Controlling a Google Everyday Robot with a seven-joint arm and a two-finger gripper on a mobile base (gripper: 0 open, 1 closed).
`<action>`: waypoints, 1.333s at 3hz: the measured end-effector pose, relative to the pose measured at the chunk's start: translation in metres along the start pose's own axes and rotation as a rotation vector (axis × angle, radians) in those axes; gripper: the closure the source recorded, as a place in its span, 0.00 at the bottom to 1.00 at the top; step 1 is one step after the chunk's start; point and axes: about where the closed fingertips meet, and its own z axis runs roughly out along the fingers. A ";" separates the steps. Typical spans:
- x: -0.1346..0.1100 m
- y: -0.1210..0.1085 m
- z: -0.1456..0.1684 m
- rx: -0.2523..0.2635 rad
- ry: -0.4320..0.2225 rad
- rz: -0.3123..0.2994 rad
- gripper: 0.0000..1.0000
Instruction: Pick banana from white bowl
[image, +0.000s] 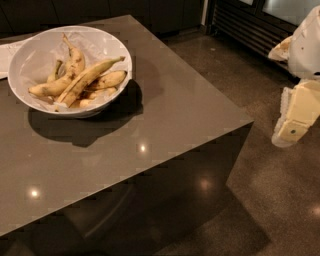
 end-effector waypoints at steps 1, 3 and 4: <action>0.000 0.000 0.000 0.000 0.000 0.000 0.00; -0.043 -0.018 -0.005 -0.012 -0.028 -0.069 0.00; -0.079 -0.028 0.005 -0.044 -0.024 -0.148 0.00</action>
Offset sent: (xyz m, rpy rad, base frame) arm 0.0156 0.0282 0.0181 0.0212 -0.0084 0.0554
